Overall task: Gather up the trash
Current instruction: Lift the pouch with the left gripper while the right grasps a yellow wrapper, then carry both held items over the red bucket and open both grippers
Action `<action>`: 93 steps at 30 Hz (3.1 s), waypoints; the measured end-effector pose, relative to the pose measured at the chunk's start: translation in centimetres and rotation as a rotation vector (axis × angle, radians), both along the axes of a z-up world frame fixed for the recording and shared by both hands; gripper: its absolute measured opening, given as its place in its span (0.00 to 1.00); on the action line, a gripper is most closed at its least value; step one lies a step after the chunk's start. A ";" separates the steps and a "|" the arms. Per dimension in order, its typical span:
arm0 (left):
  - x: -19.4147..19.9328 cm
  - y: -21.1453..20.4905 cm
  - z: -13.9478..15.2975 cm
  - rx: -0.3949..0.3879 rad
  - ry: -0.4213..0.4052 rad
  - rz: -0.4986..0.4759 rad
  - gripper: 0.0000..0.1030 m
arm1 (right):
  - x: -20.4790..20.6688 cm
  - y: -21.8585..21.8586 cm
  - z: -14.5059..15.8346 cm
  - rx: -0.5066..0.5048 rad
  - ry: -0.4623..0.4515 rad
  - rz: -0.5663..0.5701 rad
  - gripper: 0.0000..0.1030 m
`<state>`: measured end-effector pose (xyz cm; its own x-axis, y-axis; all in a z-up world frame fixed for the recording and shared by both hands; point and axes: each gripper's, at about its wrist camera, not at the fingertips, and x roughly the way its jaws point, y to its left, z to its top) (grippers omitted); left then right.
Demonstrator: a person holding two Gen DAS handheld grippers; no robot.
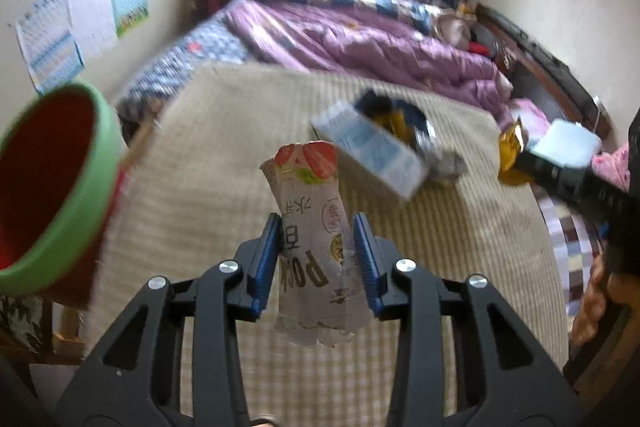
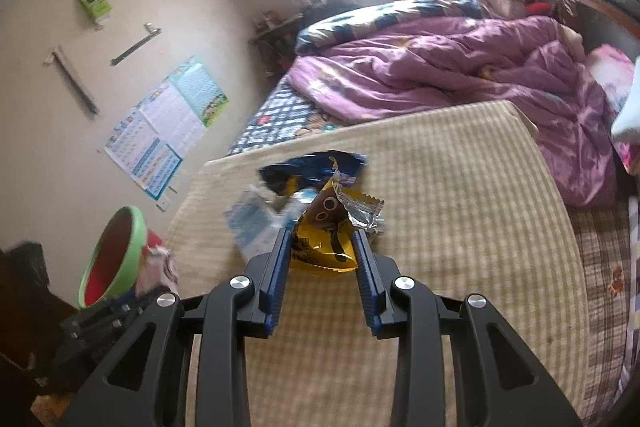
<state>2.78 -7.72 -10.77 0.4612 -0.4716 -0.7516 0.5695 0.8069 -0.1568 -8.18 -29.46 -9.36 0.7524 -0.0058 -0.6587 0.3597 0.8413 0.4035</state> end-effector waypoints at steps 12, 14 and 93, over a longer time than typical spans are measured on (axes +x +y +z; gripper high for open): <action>2.6 8.1 4.6 -0.042 -0.109 0.156 0.35 | 4.1 7.7 2.2 -0.046 -0.032 0.133 0.30; 3.2 9.6 5.1 -0.041 -0.127 0.179 0.35 | 4.7 9.0 2.5 -0.055 -0.038 0.146 0.30; 12.6 24.5 1.4 0.011 -0.030 0.212 0.40 | 19.2 30.7 1.3 -0.012 0.019 0.507 0.38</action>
<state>15.36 16.75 -9.40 0.5713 -0.3536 -0.7406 0.3914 0.9106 -0.1329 11.07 1.25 -8.09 0.6507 0.3497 -0.6741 -0.0883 0.9165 0.3902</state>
